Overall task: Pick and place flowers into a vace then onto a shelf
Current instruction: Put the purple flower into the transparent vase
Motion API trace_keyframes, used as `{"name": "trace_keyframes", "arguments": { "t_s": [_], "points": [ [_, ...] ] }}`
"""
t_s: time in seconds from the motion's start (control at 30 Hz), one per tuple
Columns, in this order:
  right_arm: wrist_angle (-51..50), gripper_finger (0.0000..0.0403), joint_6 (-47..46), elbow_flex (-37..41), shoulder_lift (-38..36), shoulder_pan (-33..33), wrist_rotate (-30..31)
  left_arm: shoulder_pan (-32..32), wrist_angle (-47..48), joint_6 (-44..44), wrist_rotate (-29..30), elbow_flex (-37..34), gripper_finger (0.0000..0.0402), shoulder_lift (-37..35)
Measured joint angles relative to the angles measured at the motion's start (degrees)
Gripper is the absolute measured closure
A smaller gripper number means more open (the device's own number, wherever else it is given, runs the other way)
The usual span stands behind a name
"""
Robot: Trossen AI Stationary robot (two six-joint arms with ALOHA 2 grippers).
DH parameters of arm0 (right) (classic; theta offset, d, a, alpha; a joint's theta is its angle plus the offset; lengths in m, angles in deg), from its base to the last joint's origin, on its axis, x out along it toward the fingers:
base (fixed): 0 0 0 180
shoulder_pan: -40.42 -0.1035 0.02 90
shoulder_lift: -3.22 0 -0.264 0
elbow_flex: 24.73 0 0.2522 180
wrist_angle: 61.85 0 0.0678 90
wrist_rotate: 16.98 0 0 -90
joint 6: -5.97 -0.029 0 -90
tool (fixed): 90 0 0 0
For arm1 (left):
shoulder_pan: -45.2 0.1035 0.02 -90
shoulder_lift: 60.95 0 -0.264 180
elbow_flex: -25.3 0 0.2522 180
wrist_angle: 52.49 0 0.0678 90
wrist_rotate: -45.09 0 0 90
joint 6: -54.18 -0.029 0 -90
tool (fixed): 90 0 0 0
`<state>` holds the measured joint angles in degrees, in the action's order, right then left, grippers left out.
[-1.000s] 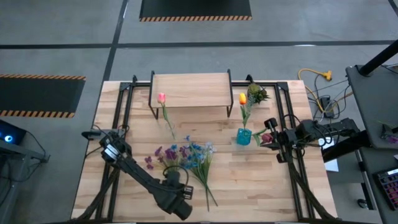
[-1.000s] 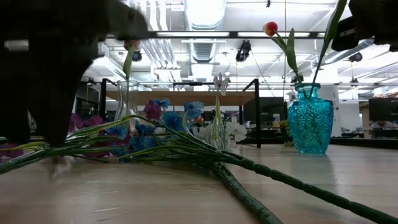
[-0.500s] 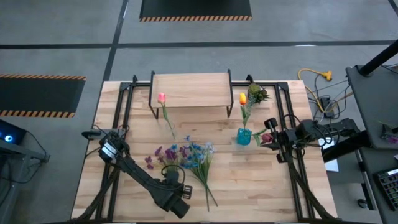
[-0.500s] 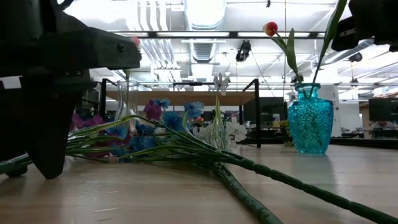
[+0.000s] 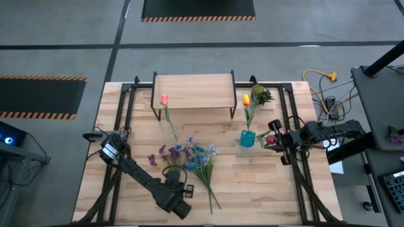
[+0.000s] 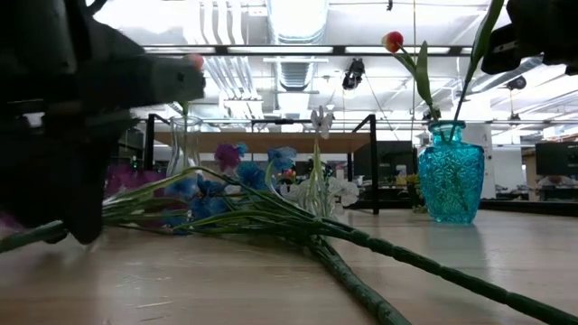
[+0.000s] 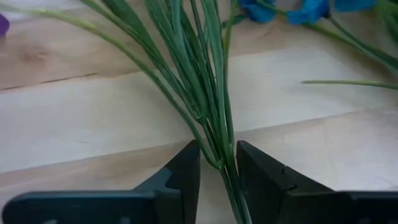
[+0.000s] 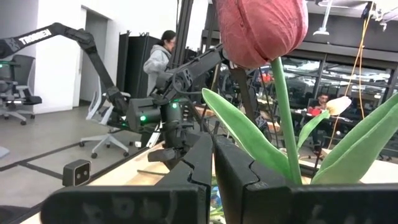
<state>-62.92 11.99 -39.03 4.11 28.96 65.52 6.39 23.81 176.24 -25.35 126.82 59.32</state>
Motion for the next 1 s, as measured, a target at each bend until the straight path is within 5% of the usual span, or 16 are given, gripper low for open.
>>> {"name": "trace_keyframes", "arguments": {
  "t_s": [0.23,0.47,1.0],
  "points": [
    [0.0,0.0394,0.02,0.0,0.0,0.0,0.02,0.01,-0.48,0.0,0.12,-1.41,0.0323,-0.04],
    [0.0,0.0394,0.01,0.0,0.0,-0.01,0.02,-0.38,-0.48,-1.13,0.26,-1.52,0.0392,-0.24],
    [-0.02,0.0394,0.0,0.0,0.0,0.0,0.02,-4.8,3.69,-4.57,2.96,-1.55,0.0395,-11.23]
  ]
}}
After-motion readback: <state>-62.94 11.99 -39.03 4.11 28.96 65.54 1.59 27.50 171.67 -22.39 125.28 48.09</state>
